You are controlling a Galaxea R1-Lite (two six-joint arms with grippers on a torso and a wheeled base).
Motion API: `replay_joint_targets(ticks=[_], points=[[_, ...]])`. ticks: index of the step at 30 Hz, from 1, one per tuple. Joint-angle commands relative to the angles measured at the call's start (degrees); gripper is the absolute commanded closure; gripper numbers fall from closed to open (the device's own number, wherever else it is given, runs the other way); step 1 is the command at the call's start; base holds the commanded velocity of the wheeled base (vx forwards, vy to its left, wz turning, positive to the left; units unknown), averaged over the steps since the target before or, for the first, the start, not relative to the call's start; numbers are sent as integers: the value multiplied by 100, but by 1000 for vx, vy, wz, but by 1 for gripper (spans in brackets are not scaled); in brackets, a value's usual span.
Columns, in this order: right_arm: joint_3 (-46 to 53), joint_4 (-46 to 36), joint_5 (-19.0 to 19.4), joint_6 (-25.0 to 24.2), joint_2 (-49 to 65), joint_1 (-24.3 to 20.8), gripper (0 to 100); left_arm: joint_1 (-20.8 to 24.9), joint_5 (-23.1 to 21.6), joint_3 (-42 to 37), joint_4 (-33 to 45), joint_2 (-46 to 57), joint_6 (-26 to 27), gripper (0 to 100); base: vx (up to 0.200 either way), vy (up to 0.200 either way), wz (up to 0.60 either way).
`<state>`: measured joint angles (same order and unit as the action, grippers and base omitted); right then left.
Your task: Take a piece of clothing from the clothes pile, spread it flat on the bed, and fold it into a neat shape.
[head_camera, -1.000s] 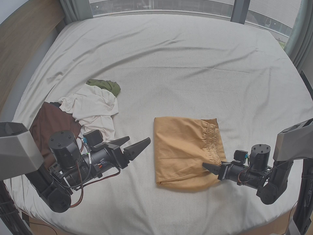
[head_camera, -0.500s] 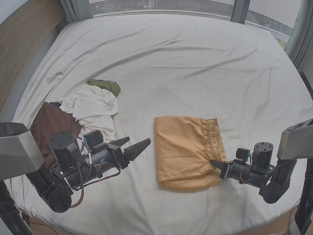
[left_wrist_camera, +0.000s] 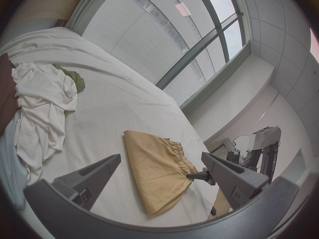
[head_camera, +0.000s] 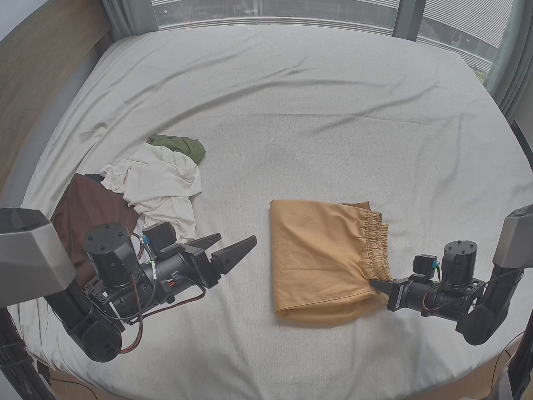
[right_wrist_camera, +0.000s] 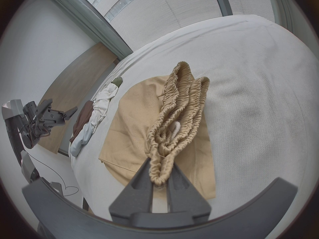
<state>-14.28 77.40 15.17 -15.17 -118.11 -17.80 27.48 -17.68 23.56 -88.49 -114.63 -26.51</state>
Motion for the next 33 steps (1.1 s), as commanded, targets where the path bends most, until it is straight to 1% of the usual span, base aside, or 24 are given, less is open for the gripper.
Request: replay_joint_targets(ticks=[1, 9, 10, 11, 15, 18, 27, 31, 33], points=[[118, -14, 4, 66, 25, 48, 100, 3, 1, -1, -1, -16, -3, 0, 0, 0, 0], [197, -5, -5, 110, -265, 84, 100, -6, 1, -1, -1, -16, -3, 0, 0, 0, 0], [188, 21, -5, 225, -440, 92, 100, 3, 1, -1, -1, -7, -3, 0, 0, 0, 0], [188, 30, -5, 233, -458, 92, 0, -6, 1, -1, -1, 2, -3, 0, 0, 0, 0], [197, 65, -31, 225, -449, 84, 0, -6, 1, -1, -1, 2, -3, 0, 0, 0, 0], [188, 30, -225, 225, -405, 127, 0, -6, 1, -1, -1, -7, -3, 0, 0, 0, 0], [144, -5, -225, 216, -432, 444, 0, 3, 1, -10, -1, -7, -3, 0, 0, 0, 0], [100, 3, -181, 154, -493, 444, 0, 3, 1, -10, -1, -16, -3, 0, 0, 0, 0], [74, 65, -84, 58, -581, 426, 0, 3, 1, -10, -1, -16, -3, 0, 0, 0, 0]])
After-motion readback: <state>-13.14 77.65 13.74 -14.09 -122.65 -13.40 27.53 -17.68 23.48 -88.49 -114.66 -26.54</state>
